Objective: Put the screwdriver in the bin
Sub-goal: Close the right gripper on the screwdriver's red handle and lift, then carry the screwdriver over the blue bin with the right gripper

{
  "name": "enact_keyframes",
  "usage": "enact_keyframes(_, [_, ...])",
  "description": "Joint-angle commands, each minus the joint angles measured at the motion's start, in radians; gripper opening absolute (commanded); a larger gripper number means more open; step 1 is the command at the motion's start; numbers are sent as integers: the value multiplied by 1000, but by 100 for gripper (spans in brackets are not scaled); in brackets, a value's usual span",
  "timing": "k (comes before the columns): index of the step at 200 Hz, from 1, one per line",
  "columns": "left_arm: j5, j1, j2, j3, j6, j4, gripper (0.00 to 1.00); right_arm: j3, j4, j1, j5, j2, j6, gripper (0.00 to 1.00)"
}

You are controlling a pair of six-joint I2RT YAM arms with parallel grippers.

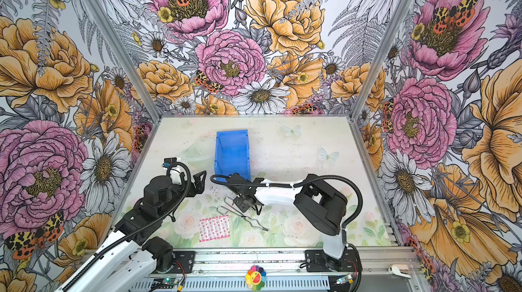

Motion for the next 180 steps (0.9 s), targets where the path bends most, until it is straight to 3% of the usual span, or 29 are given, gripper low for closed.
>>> enact_keyframes(1, [-15, 3, -17, 4, -4, 3, 99, 15, 5, 10, 27, -23, 4, 0])
enact_keyframes(93, [-28, 3, -51, 16, 10, -19, 99, 206, -75, 18, 227, -166, 146, 0])
enact_keyframes(130, [-19, 6, -52, 43, 40, -20, 99, 357, -80, -26, 249, -110, 214, 0])
enact_keyframes(180, [50, 7, -68, 47, 97, 15, 99, 539, -85, -117, 194, 53, 285, 0])
